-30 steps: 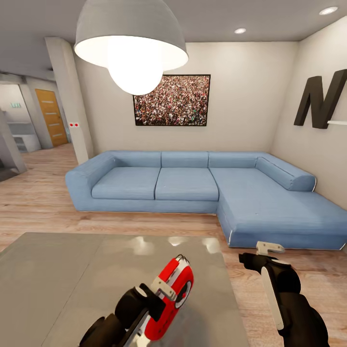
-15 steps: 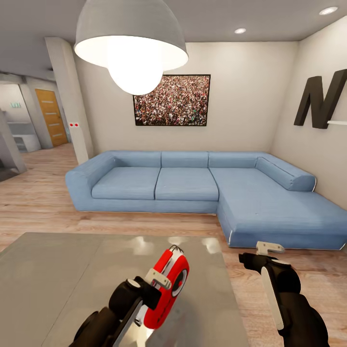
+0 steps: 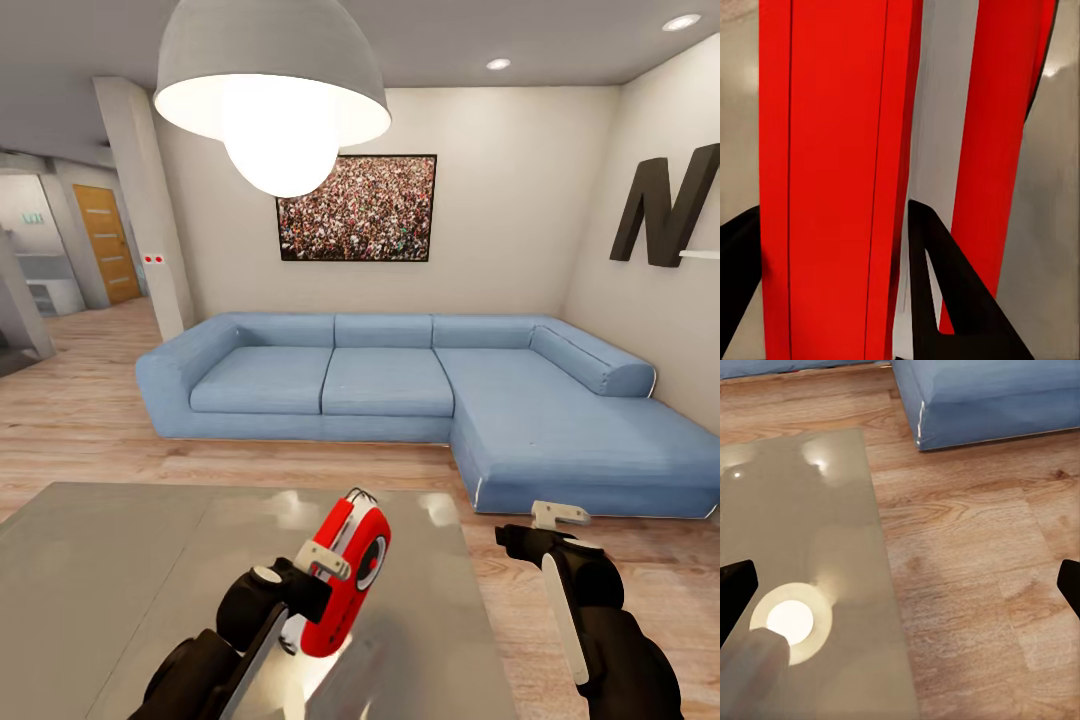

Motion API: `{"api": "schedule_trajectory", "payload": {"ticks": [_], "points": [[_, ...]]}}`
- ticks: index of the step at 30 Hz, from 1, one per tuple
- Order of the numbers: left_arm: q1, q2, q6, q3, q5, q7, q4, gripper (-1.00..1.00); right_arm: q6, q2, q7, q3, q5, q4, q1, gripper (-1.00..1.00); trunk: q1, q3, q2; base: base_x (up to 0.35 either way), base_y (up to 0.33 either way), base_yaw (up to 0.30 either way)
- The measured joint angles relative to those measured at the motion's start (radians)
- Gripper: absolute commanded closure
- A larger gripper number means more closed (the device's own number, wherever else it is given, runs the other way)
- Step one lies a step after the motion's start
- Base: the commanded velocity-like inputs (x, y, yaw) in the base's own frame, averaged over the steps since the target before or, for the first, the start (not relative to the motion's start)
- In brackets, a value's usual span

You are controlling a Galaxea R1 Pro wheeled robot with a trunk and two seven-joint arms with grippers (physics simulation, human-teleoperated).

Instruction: Turn on the radio receiver that's on the table in the living room.

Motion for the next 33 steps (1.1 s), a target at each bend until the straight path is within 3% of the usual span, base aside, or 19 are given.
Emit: {"api": "schedule_trajectory", "payload": {"ticks": [12,15,16,19,22,25,31,32,33], "points": [[0.0,0.001,-0.002,0.004,0.001,-0.008,-0.066,1.0,0.0,0.002,0.003,0.0,-0.001,0.0,0.0,-1.0,0.0,0.0,0.0,0.0,0.0,0.0],[0.0,0.001,-0.002,0.004,0.018,-0.032,-0.068,1.0,0.0,0.002,0.003,0.0,-0.001,0.0,0.0,-1.0,0.0,0.0,0.0,0.0,0.0,0.0],[0.0,0.002,-0.004,0.004,-0.001,-0.075,-0.069,1.0,0.0,0.002,0.003,0.0,-0.001,0.0,0.0,-1.0,0.0,0.0,0.0,0.0,0.0,0.0],[0.0,0.001,-0.003,0.006,0.037,-0.138,-0.071,1.0,0.0,0.002,0.003,0.0,-0.001,0.0,0.0,-1.0,0.0,0.0,0.0,0.0,0.0,0.0],[0.0,0.001,-0.007,0.042,0.005,-0.173,-0.071,1.0,0.0,0.002,0.003,0.0,-0.001,0.0,0.0,-1.0,0.0,0.0,0.0,0.0,0.0,0.0],[0.0,0.001,-0.041,0.071,0.016,-0.187,-0.069,1.0,0.0,0.002,0.003,0.0,-0.001,0.0,0.0,-1.0,0.0,0.0,0.0,0.0,0.0,0.0],[0.0,0.007,-0.078,0.087,0.011,-0.191,-0.07,1.0,0.0,0.002,0.003,0.0,-0.001,0.0,0.0,-1.0,0.0,0.0,0.0,0.0,0.0,0.0],[0.0,0.01,-0.082,0.12,0.028,-0.203,-0.07,1.0,0.0,0.001,0.003,0.0,-0.001,0.0,0.0,-1.0,0.0,0.0,0.0,0.0,0.0,0.0],[0.0,0.011,-0.086,0.142,0.007,-0.218,-0.07,1.0,0.0,0.0,0.003,0.0,-0.001,0.0,0.0,-1.0,0.0,0.0,0.0,0.0,0.0,0.0]]}}
